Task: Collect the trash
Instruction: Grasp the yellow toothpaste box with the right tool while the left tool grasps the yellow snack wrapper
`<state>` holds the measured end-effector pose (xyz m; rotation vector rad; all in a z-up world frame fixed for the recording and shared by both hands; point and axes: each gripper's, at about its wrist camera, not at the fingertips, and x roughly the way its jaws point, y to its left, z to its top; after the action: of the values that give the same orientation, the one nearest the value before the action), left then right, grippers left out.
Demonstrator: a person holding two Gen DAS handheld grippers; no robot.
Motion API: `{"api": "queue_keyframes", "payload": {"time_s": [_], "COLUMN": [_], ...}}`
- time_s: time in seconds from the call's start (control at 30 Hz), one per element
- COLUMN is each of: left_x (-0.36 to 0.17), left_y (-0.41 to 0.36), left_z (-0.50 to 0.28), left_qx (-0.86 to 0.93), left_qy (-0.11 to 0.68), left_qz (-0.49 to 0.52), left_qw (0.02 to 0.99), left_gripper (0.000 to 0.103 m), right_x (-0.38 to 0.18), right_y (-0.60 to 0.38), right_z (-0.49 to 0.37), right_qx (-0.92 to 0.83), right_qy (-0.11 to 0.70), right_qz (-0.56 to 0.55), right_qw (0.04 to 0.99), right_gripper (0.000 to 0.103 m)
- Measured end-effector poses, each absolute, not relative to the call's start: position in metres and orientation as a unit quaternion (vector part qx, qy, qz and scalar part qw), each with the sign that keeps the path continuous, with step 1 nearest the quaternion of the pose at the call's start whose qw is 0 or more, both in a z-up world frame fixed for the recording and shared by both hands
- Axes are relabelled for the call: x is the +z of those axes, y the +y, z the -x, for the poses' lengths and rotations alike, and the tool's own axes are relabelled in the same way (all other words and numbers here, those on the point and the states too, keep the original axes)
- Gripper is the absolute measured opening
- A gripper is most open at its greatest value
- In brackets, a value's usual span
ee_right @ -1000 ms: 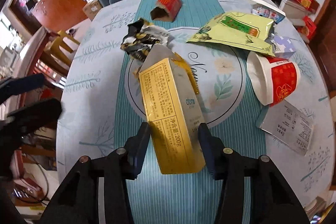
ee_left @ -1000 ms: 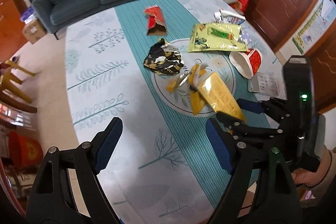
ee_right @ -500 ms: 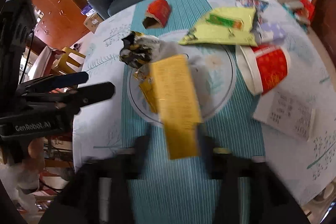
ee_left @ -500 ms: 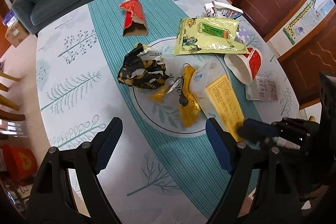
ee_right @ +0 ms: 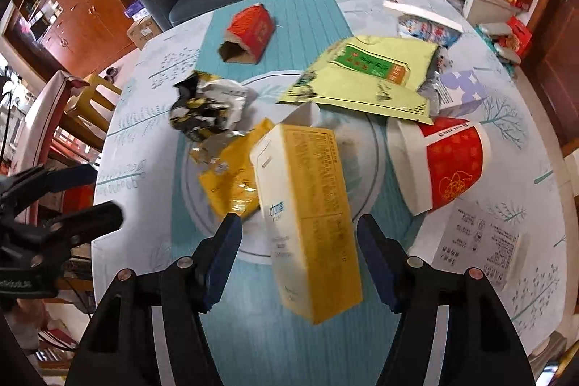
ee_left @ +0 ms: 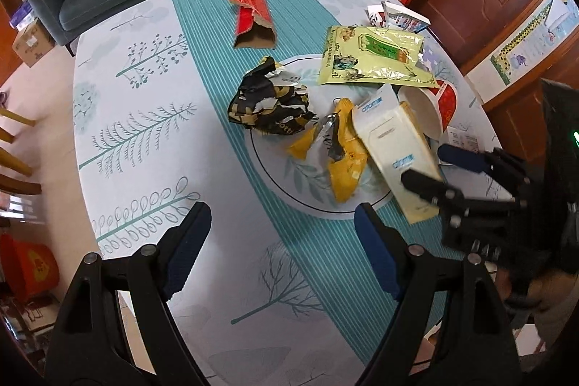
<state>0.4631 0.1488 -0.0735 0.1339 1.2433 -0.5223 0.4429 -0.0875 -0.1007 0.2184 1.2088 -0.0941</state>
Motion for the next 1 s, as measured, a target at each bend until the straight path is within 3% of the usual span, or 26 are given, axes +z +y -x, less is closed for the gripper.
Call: {"api": "queue_keyframes", "payload": {"time_s": [0.4,0.47,0.5,0.7,1.0], "left_x": [-0.07,-0.071,-0.073,-0.088,-0.131], "left_y": [0.124,0.115,0.111,0.085,0.032], "left_z": [-0.469,-0.47,-0.471,-0.482,-0.485], "left_qx": [-0.263,-0.267,-0.27,-0.281,-0.287], "left_qy": [0.569,0.569,0.57,0.58,0.579], "left_qz": [-0.069,-0.072,-0.073,-0.086,-0.207], "left_qw": [0.776,0.774,0.773,0.759,0.734], "left_gripper": [0.079,0.079,0.079,0.079,0.079], "right_x": [-0.143,-0.15,-0.151,-0.146,-0.127], "right_y": [-0.104,-0.101,-0.101,-0.117,-0.136], "right_z": [-0.463,-0.462,-0.46,-0.438,-0.389], "right_qx": [-0.058,-0.065,-0.069,-0.074,-0.077], "right_qy": [0.609,0.619,0.617,0.603,0.577], "right_qz": [-0.098,-0.084,-0.08,-0.138,-0.216], "right_qw": [0.785,0.778,0.78,0.782,0.784], "right_gripper": [0.068,0.061,0.049,0.049,0.049]}}
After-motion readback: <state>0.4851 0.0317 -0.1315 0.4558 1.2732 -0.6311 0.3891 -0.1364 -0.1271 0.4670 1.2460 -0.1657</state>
